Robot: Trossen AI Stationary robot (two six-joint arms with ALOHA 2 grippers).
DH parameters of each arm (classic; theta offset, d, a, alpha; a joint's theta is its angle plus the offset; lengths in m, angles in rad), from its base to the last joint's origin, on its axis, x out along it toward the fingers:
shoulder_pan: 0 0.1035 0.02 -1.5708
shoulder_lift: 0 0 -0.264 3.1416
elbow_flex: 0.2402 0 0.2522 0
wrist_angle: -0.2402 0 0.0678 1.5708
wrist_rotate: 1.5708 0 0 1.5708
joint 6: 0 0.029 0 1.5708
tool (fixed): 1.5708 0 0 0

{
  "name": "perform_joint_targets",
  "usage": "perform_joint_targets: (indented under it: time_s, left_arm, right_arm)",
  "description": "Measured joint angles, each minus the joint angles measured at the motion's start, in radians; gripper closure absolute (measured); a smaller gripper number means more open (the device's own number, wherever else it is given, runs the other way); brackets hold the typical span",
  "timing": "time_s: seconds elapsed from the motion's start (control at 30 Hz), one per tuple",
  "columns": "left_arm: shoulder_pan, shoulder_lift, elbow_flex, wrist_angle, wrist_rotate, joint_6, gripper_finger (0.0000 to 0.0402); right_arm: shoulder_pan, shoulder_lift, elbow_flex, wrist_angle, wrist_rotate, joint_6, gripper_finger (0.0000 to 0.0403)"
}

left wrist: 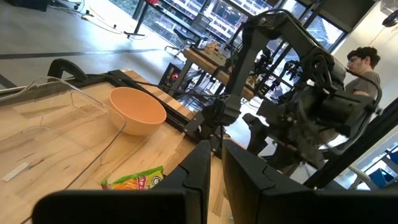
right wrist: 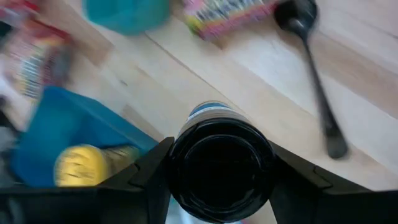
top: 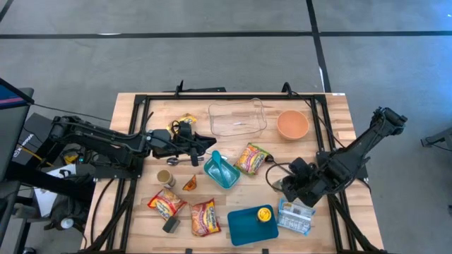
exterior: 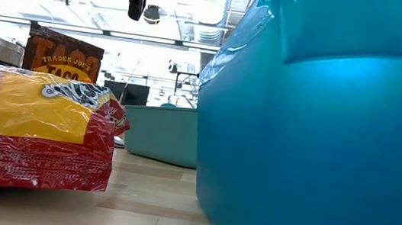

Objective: Pick & Place Food Item
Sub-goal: Put the black seasoning bottle into the blue bin

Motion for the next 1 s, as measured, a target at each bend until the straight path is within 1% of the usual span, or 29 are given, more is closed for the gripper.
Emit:
perform_joint_targets:
  time_s: [0.13, 0.27, 0.4, 0.6, 0.73, 1.0]
  left_arm:
    - [0.000, 0.000, 0.000, 0.000, -0.001, 0.000, 0.0366]
    - [0.000, 0.000, 0.000, 0.000, -0.005, 0.000, 0.0366]
    - [0.000, 0.000, 0.000, 0.000, -0.004, 0.000, 0.0366]
    - [0.000, 0.000, 0.000, 0.000, -0.004, 0.000, 0.0366]
    - [0.000, 0.000, 0.000, 0.000, -0.004, 0.000, 0.0366]
    - [0.000, 0.000, 0.000, 0.000, -0.003, 0.000, 0.0366]
  right_arm:
    - [0.000, -0.036, 0.000, 0.108, 0.075, -0.071, 0.0205]
    - [0.000, -0.069, 0.000, 0.234, 0.124, -0.162, 0.0205]
    - [0.000, -0.091, 0.000, 0.378, 0.145, -0.258, 0.0205]
    - [0.000, -0.091, 0.001, 0.616, 0.145, -0.435, 0.0205]
    - [0.000, -0.091, 0.001, 0.688, 0.145, -0.500, 0.0205]
    - [0.016, -0.067, 0.001, 0.753, 0.122, -0.507, 0.0205]
